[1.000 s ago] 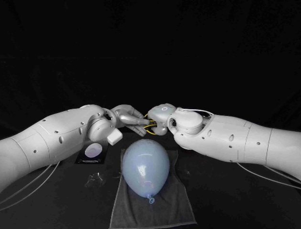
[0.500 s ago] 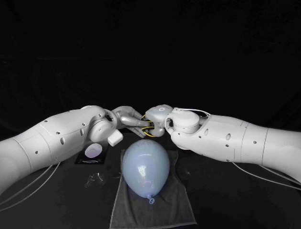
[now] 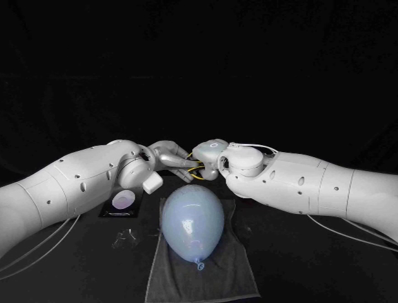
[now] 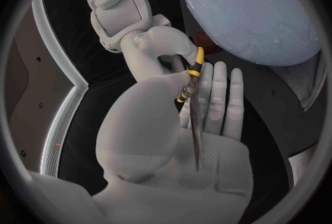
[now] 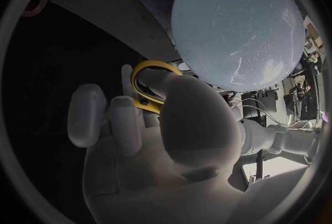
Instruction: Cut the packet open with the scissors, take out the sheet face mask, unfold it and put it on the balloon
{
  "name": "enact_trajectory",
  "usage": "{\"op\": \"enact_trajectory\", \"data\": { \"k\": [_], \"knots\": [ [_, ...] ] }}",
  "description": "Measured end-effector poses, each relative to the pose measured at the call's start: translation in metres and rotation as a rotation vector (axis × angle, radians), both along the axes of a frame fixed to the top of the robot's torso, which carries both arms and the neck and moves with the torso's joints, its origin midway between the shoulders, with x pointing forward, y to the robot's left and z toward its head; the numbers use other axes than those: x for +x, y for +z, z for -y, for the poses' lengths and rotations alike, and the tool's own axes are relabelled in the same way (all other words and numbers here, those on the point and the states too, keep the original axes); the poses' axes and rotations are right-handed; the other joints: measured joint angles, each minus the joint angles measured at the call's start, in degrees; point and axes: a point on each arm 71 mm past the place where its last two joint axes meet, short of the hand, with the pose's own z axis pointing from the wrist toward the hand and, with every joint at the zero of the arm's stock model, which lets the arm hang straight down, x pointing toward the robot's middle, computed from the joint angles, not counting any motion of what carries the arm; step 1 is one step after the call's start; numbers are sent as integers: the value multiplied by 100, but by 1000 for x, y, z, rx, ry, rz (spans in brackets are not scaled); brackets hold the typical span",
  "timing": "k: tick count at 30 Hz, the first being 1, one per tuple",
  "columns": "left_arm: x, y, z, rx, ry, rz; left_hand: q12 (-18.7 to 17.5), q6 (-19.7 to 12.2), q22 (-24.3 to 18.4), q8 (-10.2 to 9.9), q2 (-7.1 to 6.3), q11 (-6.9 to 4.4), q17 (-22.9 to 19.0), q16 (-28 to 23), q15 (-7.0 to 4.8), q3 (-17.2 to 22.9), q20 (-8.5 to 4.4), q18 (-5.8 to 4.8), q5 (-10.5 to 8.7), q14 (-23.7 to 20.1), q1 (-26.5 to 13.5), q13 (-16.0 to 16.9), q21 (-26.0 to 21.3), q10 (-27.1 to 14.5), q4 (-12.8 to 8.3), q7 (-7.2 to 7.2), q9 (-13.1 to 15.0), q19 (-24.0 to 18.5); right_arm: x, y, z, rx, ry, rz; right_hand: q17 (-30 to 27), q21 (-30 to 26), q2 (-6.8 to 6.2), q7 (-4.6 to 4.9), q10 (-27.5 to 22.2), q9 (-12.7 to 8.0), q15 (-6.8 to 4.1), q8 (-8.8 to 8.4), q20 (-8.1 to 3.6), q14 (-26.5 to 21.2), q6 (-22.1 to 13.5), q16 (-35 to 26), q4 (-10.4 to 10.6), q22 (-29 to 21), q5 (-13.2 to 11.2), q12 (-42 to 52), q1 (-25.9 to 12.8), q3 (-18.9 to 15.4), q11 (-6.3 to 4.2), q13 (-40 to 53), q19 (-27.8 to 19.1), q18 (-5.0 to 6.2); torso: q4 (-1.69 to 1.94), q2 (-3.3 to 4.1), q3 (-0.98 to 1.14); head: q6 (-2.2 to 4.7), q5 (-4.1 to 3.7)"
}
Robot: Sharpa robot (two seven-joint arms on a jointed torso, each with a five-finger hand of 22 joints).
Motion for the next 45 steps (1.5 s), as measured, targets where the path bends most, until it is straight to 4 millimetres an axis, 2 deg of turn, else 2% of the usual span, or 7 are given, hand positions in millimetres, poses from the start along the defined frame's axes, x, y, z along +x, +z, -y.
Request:
{"op": "enact_trajectory", "data": {
  "k": [10, 15, 25, 36, 38, 42, 45],
  "knots": [
    [-1, 1, -4, -9, 2, -7, -30, -54, -33, 0, -90, 20, 22, -82, 53, -78, 74, -3, 34, -165, -144, -12, -28, -107, -80, 25, -1, -75, -3, 1, 1, -36, 21, 39, 8, 0, 76, -8, 22, 5, -16, 21, -40, -1, 7, -1, -6, -2, 0, 1, -16, 6, -22, 5, -2, 0, -6, 1, 5, -16, 3],
    [0, 3, -8, -24, 4, -17, -30, -220, -83, -14, -297, 134, 22, -202, 136, -231, 122, -6, 74, -386, -433, -21, -148, -386, 74, 133, 2, -210, -3, 2, 4, -59, 29, 64, 13, 0, 110, -22, 52, 8, -26, 13, -40, -11, 21, 22, -21, -5, -1, 1, -34, 21, -52, 4, -2, 1, -8, 2, 7, -13, 4],
    [3, 13, -26, -89, 37, -36, -30, -564, -105, -448, -839, 330, -1, -400, 312, -905, 131, -9, 63, -784, -1096, -14, -354, -886, 584, 274, -104, -442, 2, -2, 19, -96, 3, 85, 14, -1, 78, -22, 64, 11, -26, 13, -40, -12, 21, 22, -61, -3, -1, 0, -4, 61, -64, 8, -2, 1, -6, 0, 7, 16, 4],
    [5, 20, -74, -142, 121, -36, -23, -581, -90, -544, -845, 367, -5, -400, 340, -1431, 131, -11, 63, -813, -1102, 5, -403, -1027, 837, 255, -159, -442, 4, -3, 48, -92, -41, 95, -16, 22, 77, -22, 71, 18, -25, 37, -62, -12, 21, 22, -61, 0, -1, -5, -5, 61, -71, 10, 20, 0, -3, 0, 4, 56, 10],
    [5, 21, -86, -148, 142, -31, 3, -582, -70, -544, -782, 367, -5, -400, 340, -1545, 109, -12, 63, -813, -1038, 11, -398, -1027, 863, 255, -165, -409, 4, -2, 54, -77, -49, 98, -22, 22, 77, -33, 71, 20, -25, 38, -62, -12, 31, 21, -61, 0, -1, -11, -5, 61, -71, 13, 20, 0, -3, 0, 1, 57, 13],
    [4, 22, -116, -160, 202, -10, 34, -580, 0, -572, -668, 364, 36, -287, 284, -1768, 83, -13, 63, -643, -918, 21, -194, -1024, 877, 257, -171, -39, 1, 1, 70, 0, -66, 98, -57, 17, 76, -46, 71, 21, -25, 37, -85, -11, 44, 21, -61, -1, -1, -16, -5, 61, -71, 15, -3, 0, -5, 0, 1, 60, 37],
    [2, 25, -145, -174, 261, 20, 103, -442, 121, -581, -592, 230, 175, -18, 149, -1891, -108, -14, 63, -245, -620, 34, 126, -889, 845, 201, -172, 502, -2, 5, 86, 107, -87, 88, -106, -49, 76, -47, 72, 24, -24, 36, -93, -11, 45, 21, -61, -2, -1, -16, -5, 61, -71, 21, -12, -1, -3, -2, 4, 62, 78]
  ]
}}
